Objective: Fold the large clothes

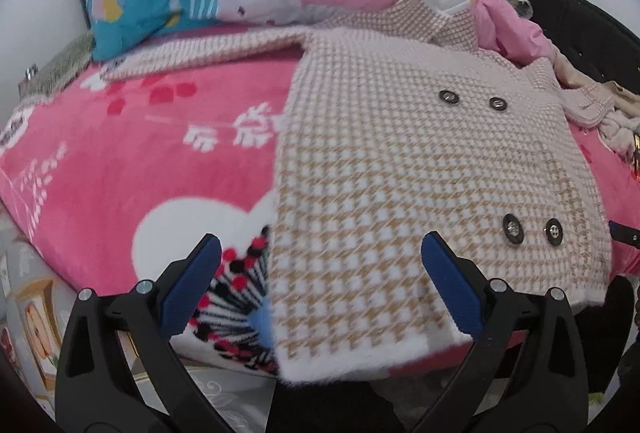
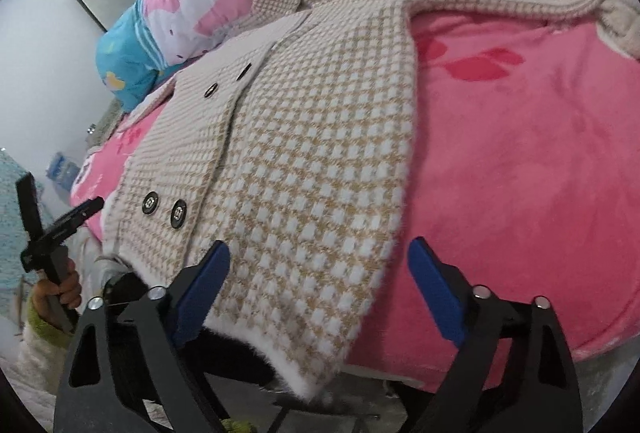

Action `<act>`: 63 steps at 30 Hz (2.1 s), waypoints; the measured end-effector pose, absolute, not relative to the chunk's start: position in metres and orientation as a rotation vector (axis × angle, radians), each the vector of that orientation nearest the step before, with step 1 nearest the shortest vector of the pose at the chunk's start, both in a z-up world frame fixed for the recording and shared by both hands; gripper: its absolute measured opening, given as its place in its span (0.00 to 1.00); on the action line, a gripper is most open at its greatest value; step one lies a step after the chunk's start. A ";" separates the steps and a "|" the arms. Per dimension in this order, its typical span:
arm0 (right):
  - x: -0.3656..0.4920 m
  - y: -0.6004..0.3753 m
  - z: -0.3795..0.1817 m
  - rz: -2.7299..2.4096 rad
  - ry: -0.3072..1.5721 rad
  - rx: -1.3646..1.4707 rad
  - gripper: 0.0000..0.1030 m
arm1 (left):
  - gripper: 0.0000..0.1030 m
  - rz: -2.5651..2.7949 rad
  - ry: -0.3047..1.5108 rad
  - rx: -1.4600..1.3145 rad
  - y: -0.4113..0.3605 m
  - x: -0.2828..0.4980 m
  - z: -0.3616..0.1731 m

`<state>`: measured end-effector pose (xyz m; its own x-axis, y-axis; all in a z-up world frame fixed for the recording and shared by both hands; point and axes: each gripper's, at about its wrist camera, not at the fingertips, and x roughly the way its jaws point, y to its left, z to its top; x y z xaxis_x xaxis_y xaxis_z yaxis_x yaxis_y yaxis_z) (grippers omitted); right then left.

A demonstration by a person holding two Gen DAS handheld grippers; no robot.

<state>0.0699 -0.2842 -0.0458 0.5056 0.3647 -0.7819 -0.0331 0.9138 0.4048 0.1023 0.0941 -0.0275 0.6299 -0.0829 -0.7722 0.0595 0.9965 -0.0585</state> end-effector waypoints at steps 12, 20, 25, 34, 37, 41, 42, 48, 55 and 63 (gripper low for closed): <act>0.059 -0.296 -0.055 0.261 1.074 0.446 0.53 | 0.49 -0.115 0.992 -0.302 0.136 0.157 -0.061; 0.078 -0.314 -0.069 0.273 1.065 0.612 0.45 | 0.30 -0.189 1.012 -0.462 0.147 0.172 -0.066; 0.062 -0.318 -0.076 0.359 1.103 0.739 0.44 | 0.30 -0.267 1.056 -0.527 0.145 0.156 -0.066; 0.056 -0.295 -0.103 0.366 1.141 0.749 0.22 | 0.30 -0.213 1.102 -0.505 0.137 0.163 -0.078; 0.048 -0.296 -0.090 0.363 1.110 0.721 0.09 | 0.18 -0.152 1.078 -0.404 0.126 0.161 -0.070; 0.042 -0.301 -0.048 0.394 1.028 0.680 0.07 | 0.06 -0.131 1.001 -0.285 0.111 0.146 -0.032; 0.043 -0.302 -0.035 0.408 1.008 0.665 0.06 | 0.06 -0.139 0.985 -0.280 0.110 0.142 -0.023; 0.038 -0.314 0.028 0.459 0.927 0.549 0.06 | 0.06 -0.220 0.921 -0.246 0.091 0.102 0.036; -0.002 -0.336 0.039 0.430 0.970 0.558 0.06 | 0.06 -0.222 0.977 -0.272 0.091 0.044 0.032; -0.011 -0.344 -0.050 0.305 1.148 0.632 0.07 | 0.06 -0.162 1.122 -0.288 0.095 0.039 -0.032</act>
